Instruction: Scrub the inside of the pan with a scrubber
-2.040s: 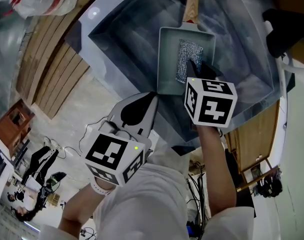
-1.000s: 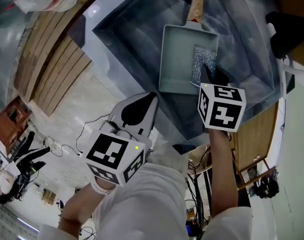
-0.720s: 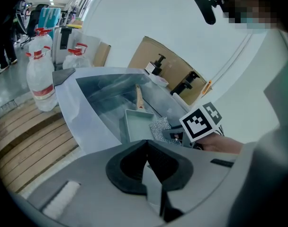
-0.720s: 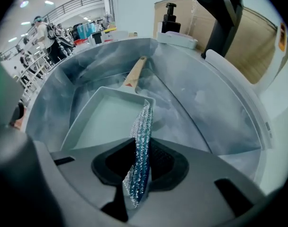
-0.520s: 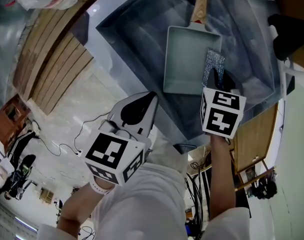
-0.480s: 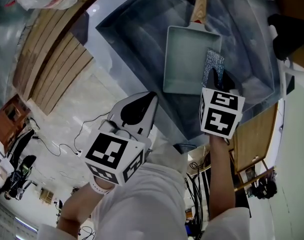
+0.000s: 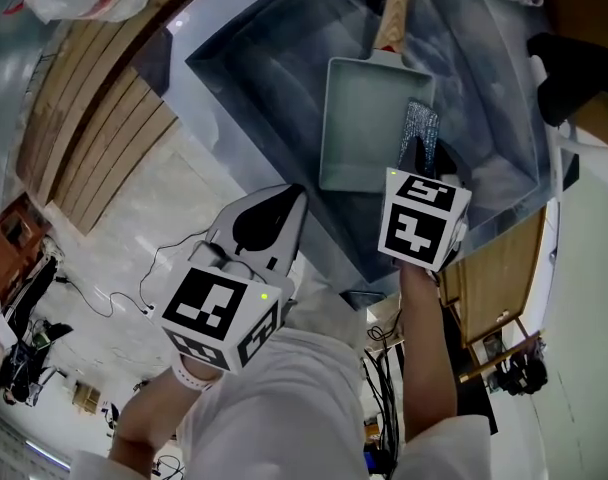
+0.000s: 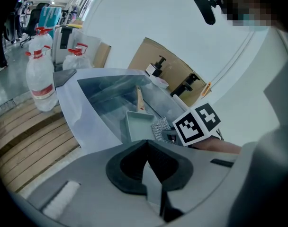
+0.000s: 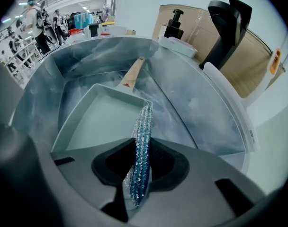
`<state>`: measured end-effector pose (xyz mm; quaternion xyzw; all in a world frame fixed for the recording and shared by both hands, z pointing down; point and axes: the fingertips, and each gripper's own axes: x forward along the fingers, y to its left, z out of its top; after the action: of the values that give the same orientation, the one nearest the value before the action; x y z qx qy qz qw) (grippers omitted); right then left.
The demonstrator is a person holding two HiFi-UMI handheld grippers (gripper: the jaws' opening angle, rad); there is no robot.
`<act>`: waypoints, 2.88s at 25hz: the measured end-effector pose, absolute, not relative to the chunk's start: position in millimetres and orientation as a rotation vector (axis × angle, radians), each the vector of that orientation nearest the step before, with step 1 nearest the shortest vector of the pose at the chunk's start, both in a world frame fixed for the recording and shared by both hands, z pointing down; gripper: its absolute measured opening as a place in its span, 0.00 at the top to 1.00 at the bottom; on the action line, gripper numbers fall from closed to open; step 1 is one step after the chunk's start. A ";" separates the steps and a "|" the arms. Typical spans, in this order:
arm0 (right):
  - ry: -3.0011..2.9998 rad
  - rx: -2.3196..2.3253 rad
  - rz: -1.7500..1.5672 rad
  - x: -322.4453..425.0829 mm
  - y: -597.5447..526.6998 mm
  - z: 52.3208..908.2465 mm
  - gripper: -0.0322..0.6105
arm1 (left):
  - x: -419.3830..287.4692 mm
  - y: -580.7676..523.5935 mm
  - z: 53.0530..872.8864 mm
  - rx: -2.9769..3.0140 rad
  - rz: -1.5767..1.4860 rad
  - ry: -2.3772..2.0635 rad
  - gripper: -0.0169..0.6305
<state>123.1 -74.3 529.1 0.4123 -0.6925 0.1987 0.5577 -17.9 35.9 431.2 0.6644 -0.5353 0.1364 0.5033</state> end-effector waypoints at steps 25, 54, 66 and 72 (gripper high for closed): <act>-1.645 0.968 0.529 124.3 -78.0 529.9 0.85 | -16.0 30.5 430.7 1.610 0.332 -1.291 0.97; -1.940 0.651 0.483 26.9 -92.7 528.8 0.85 | -7.0 31.4 426.1 1.607 0.343 -1.318 0.97; -2.082 0.506 0.702 -7.5 -63.6 519.4 0.85 | -13.5 44.9 423.1 1.598 0.341 -1.337 0.97; -2.086 0.451 0.727 -11.5 -39.6 518.6 0.85 | -13.5 51.4 420.9 1.602 0.344 -1.339 0.97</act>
<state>-11.5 -39.6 518.6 0.1807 -0.8358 0.2912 0.4289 -13.5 51.4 420.9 0.6596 -0.5514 0.1416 0.4907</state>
